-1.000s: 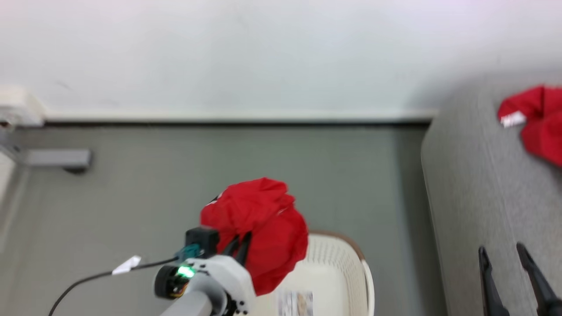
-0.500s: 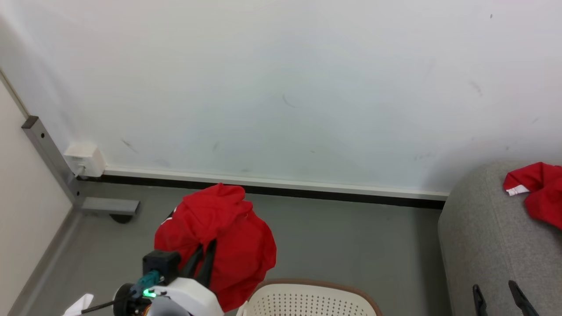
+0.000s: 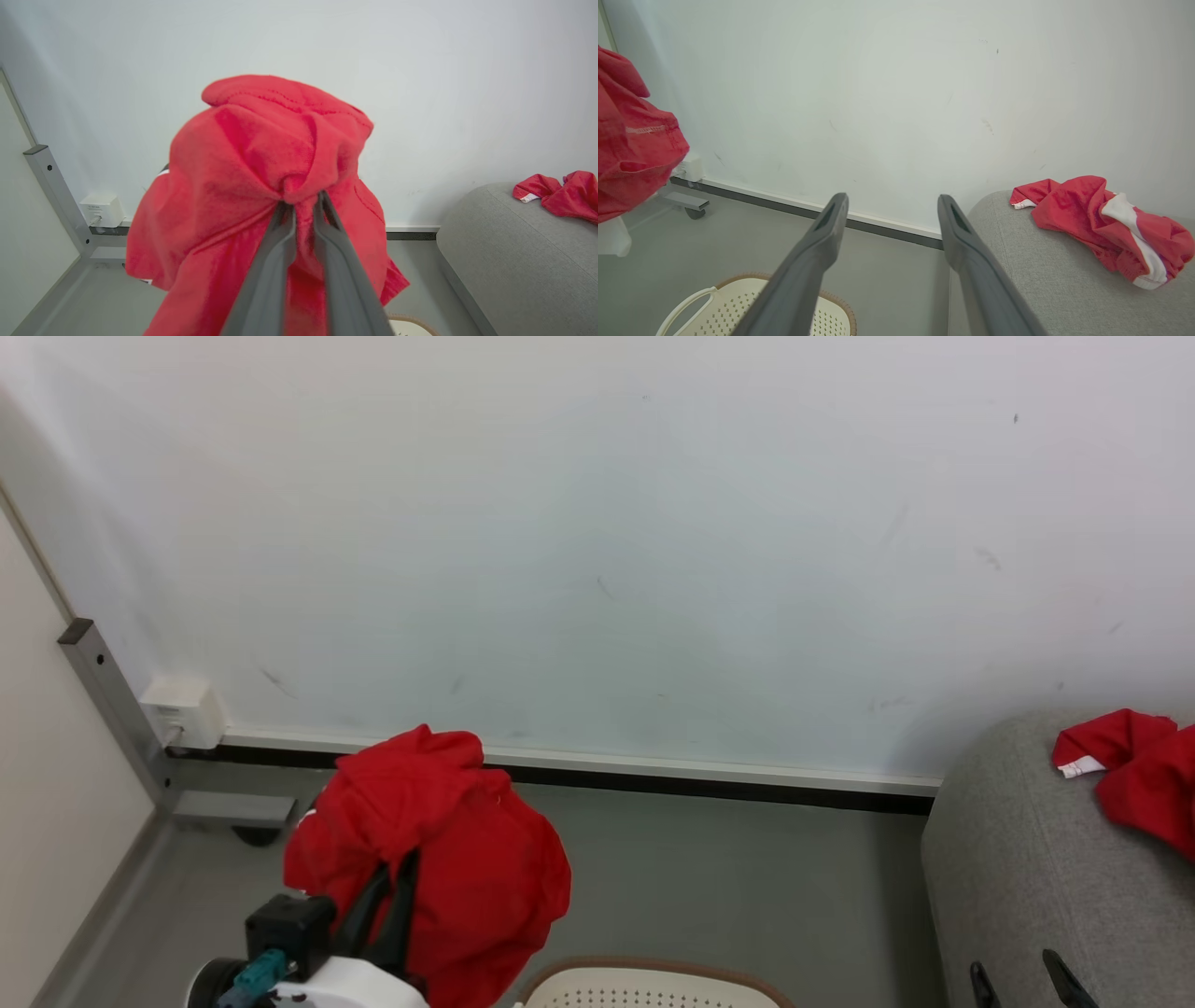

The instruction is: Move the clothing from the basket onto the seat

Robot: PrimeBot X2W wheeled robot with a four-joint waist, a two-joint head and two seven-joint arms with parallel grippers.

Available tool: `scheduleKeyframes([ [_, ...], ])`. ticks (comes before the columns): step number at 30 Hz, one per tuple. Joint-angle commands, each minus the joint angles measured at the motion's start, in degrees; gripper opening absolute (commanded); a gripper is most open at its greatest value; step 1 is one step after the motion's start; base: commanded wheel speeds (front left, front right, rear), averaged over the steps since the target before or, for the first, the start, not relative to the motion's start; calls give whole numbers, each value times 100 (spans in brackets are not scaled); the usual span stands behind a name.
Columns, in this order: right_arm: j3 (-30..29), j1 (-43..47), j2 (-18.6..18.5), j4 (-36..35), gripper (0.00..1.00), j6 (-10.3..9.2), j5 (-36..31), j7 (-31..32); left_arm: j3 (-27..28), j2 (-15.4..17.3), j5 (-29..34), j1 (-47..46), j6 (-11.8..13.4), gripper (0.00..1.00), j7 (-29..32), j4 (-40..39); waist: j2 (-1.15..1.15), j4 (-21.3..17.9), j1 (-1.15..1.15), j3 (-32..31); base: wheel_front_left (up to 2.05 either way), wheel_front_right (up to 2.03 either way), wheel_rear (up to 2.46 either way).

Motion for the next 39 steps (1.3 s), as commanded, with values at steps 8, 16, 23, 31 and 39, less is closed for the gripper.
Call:
scheduleKeyframes([
  [8, 290, -87, -119, -142, 100, -15, 153, 4, -26, 157, 61, 159, 138, 0, 152, -480, 0, -60, 1, 5, 0, 0, 0],
  [16, 1355, -408, -524, -443, 100, -14, 687, 4, -355, 154, 187, -67, -119, 0, 355, -941, 0, -147, 1, 10, 0, 0, 0],
  [23, 2727, -998, -1170, -609, 100, -14, 1584, 4, -876, -52, 325, -365, -508, 0, 630, -1237, 0, -183, 1, 28, 0, 0, 0],
  [31, 4037, -1801, -1832, -677, 100, -15, 2605, 71, -1509, -470, 470, -744, -974, 0, 794, -1172, 0, -173, 1, 32, 0, 0, 0],
  [39, 4828, -2306, -2277, -686, 100, -15, 3300, 96, -1901, -684, 443, -1009, -1474, 0, 865, -916, 0, -120, 1, 14, 0, 0, 0],
])
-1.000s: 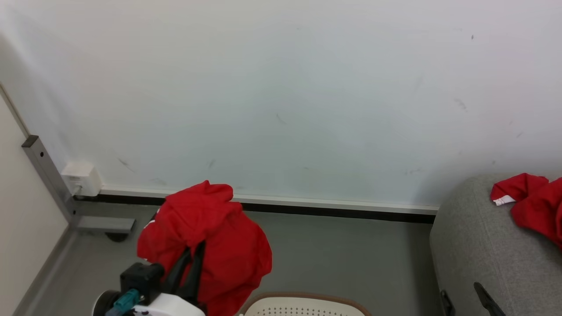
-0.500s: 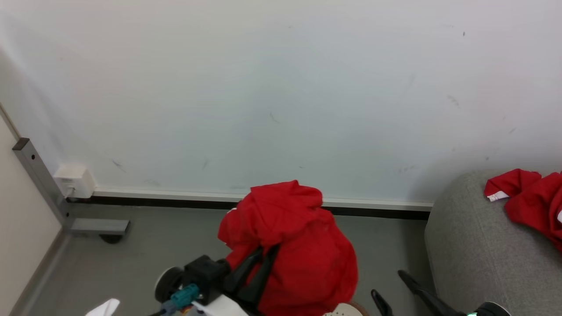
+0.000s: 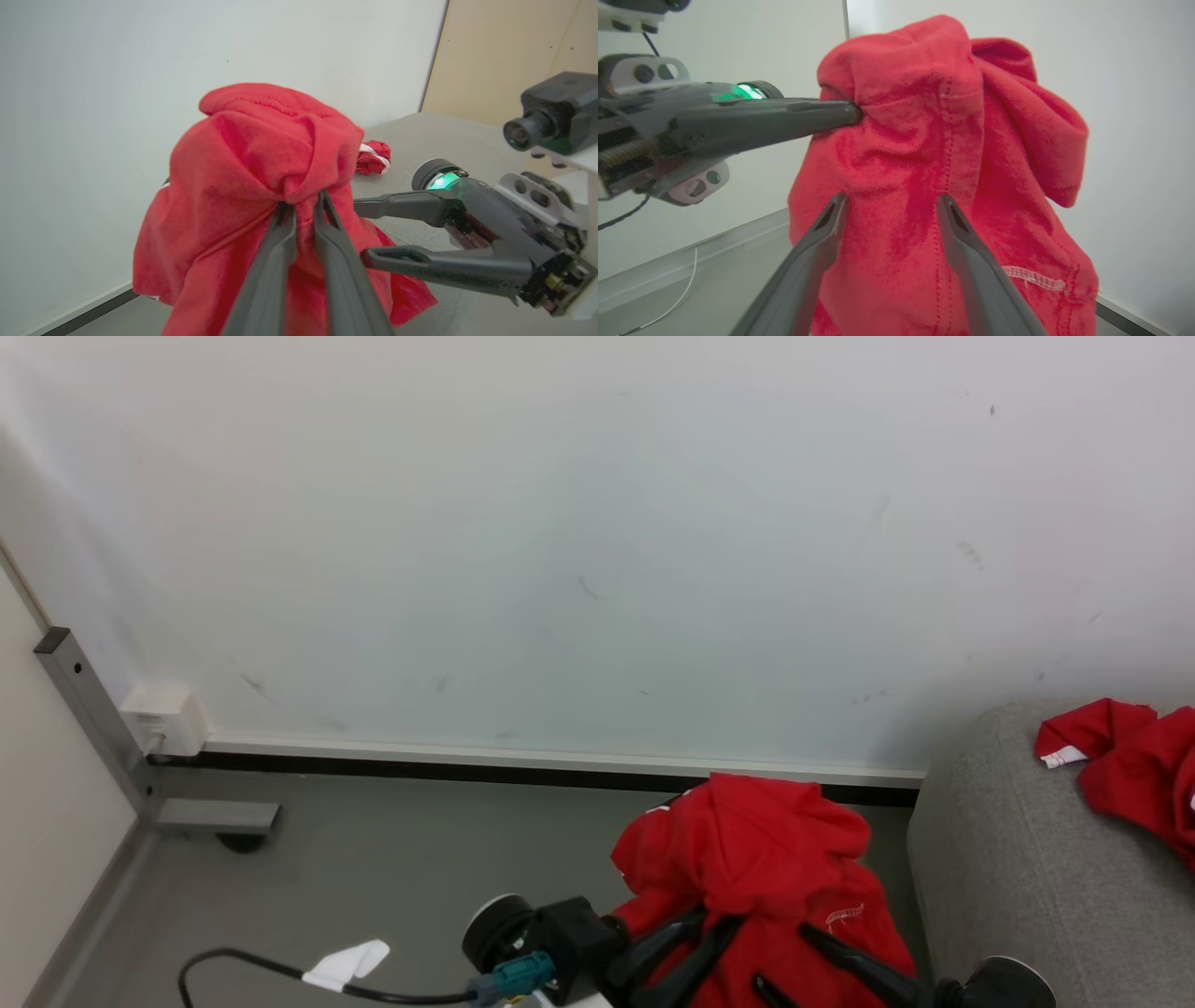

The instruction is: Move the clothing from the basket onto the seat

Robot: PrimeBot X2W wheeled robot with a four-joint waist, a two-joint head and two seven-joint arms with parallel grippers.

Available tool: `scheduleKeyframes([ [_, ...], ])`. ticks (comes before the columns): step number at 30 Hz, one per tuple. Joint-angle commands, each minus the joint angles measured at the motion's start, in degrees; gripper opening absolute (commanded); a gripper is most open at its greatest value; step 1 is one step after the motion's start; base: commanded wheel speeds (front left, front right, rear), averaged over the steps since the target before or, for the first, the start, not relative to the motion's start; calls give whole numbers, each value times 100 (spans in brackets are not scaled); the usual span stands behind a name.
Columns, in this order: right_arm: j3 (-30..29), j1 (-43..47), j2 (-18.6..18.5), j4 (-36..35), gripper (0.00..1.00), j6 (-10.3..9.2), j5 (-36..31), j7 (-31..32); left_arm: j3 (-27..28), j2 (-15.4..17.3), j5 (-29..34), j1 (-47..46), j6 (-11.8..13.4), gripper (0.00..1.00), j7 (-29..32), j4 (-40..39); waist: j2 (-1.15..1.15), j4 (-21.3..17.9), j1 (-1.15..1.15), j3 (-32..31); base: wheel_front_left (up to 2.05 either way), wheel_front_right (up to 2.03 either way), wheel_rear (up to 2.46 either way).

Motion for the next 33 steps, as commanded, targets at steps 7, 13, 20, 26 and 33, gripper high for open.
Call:
scheduleKeyframes([
  [7, 603, -402, -234, -48, 100, -14, 550, -2, -170, -167, -138, -143, -290, 0, 2, 138, 0, 9, 0, -30, 0, 0, 0],
  [13, 753, -587, -173, 152, 100, -14, 569, -46, -319, -354, -350, -82, -435, 0, 60, 140, 0, -9, 0, -57, 0, 0, 0],
  [20, 835, -673, -56, 209, 0, -14, 537, -90, -457, -541, -565, -57, -521, 0, 99, 165, 0, -43, 0, -56, 0, 0, 0],
  [26, 736, -637, -19, 226, 0, -13, 557, -115, -483, -542, -589, -62, -495, 0, 61, 285, 0, -85, 0, -38, 0, 0, 0],
  [33, 361, -404, -40, 205, 0, -14, 474, -123, -425, -467, -430, -77, -314, 40, -37, 401, 0, -129, 0, -3, 0, 0, 0],
])
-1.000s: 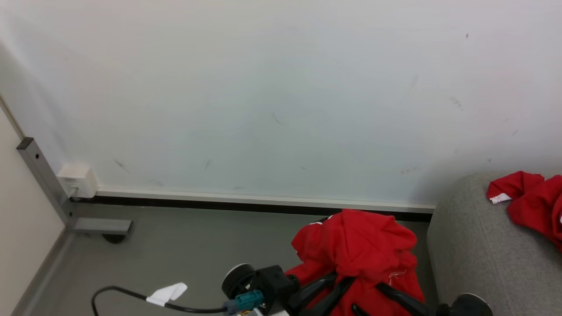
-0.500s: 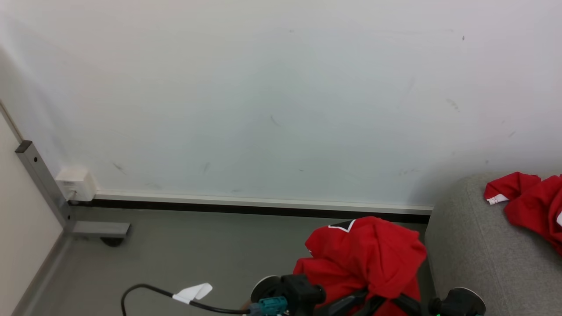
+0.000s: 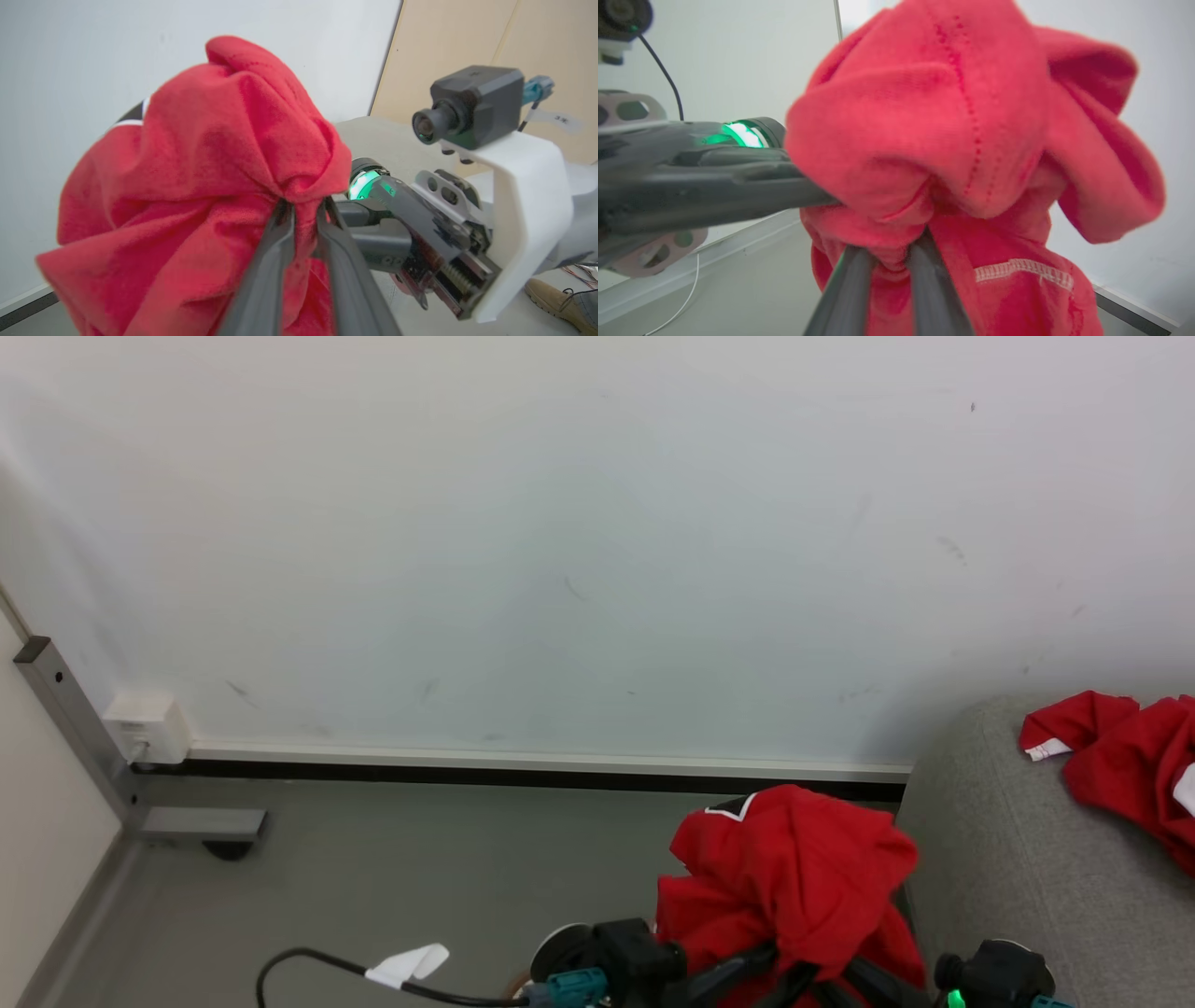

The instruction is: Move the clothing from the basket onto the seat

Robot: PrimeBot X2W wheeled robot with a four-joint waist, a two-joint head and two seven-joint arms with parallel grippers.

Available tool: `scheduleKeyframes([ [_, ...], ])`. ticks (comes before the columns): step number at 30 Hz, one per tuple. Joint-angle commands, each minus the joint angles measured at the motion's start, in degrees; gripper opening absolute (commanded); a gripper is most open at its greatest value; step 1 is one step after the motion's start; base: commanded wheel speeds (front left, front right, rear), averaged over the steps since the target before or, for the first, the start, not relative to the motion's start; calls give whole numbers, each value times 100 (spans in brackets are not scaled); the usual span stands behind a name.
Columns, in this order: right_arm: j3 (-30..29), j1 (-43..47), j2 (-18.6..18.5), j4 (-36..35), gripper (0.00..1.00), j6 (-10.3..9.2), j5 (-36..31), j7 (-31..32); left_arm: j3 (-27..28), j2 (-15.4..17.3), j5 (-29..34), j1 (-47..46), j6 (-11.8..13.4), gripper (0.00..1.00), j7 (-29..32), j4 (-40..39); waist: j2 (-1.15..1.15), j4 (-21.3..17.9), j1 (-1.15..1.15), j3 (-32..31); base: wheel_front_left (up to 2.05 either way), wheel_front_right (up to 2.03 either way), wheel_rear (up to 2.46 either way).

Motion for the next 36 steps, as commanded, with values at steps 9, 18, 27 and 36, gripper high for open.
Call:
scheduleKeyframes([
  [9, -689, 425, -94, -165, 0, -15, -174, -44, 3, 91, 218, 15, 207, 100, -184, 248, 0, -235, 0, 79, 0, 0, 0],
  [18, -1227, 701, -289, -324, 0, -14, -374, -45, -40, 117, 374, -16, 329, 100, -383, 424, 0, -842, 0, 212, 0, 0, 0],
  [27, -1629, 927, -419, -426, 0, -15, -454, -44, -15, 10, 340, -115, 321, 100, -520, 598, 0, -1583, 0, 361, 0, 0, 0],
  [36, -1845, 1103, -460, -528, 0, -15, -488, -44, -52, -67, 309, -153, 303, 100, -588, 726, 0, -1799, 0, 441, 0, 0, 0],
])
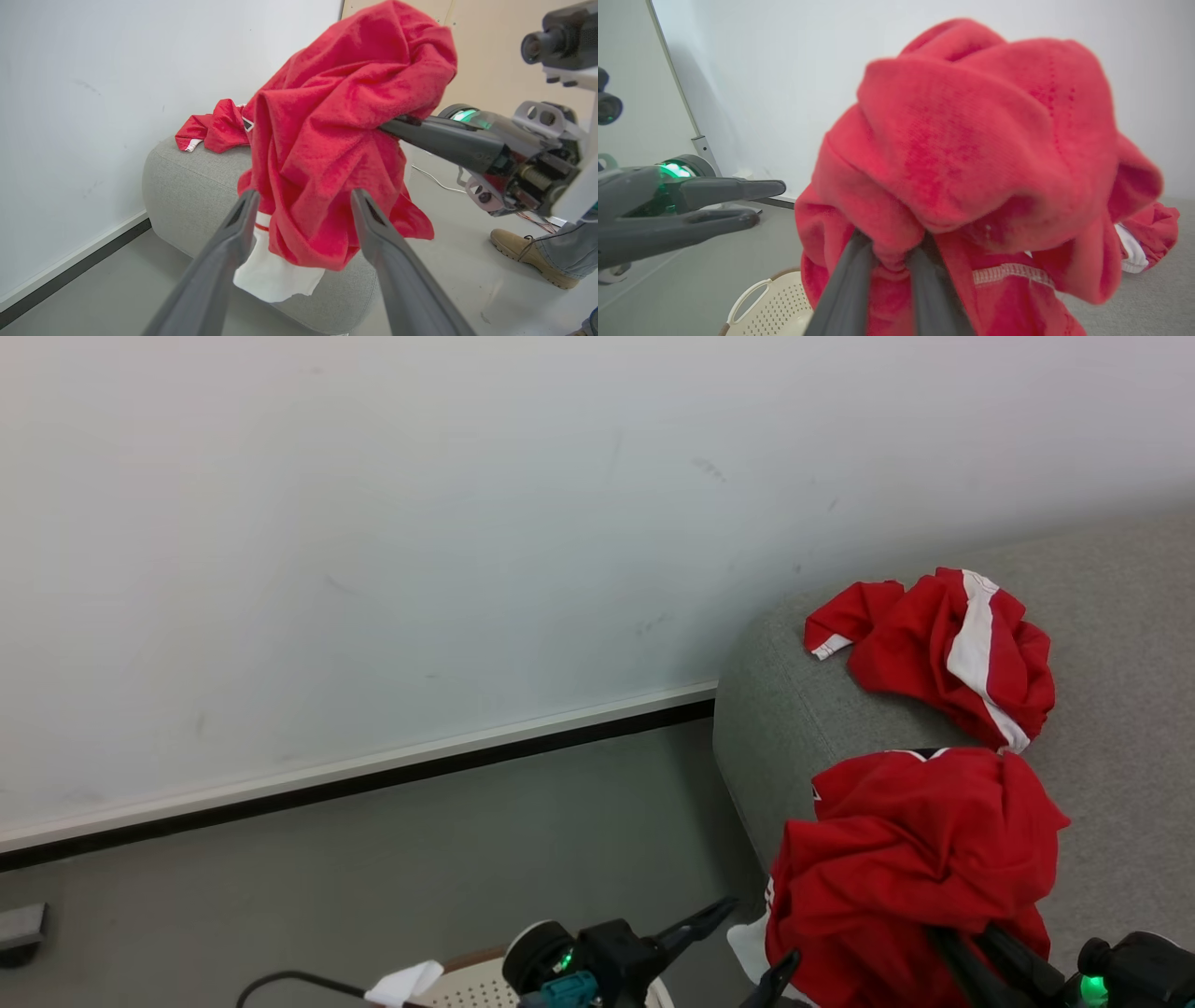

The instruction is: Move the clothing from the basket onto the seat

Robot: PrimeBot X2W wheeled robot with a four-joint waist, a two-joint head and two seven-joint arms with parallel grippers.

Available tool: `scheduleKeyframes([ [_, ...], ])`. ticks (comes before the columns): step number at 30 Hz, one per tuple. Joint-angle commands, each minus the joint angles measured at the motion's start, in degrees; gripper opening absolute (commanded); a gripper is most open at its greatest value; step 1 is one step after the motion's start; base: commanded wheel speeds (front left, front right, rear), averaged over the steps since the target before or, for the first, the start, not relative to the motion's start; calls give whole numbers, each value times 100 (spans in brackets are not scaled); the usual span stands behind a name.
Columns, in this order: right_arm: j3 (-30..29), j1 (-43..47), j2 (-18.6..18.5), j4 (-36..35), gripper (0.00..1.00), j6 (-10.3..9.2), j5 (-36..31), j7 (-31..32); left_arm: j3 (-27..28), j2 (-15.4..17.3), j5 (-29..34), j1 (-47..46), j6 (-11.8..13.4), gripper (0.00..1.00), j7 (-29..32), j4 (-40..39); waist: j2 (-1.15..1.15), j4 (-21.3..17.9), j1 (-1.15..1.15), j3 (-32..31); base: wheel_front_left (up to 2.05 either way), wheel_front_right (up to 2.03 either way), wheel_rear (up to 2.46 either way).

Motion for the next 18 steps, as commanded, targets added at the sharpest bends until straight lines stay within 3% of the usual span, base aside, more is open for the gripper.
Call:
scheduleKeyframes([
  [1, -53, 75, -30, -47, 0, -15, -49, -19, -8, -7, -44, -69, -24, 100, -37, 30, 0, -11, 0, 24, 0, 0, 0],
  [12, -626, -163, 65, 129, 0, -15, -217, -20, 116, 111, -116, -179, 54, 100, -24, 11, 0, 115, 0, 376, 0, 0, 0],
  [18, -1480, -881, 156, 343, 0, -14, -193, -17, 237, 307, 61, -607, 69, 100, 132, -223, 0, 451, 0, 1332, 0, 0, 0],
])
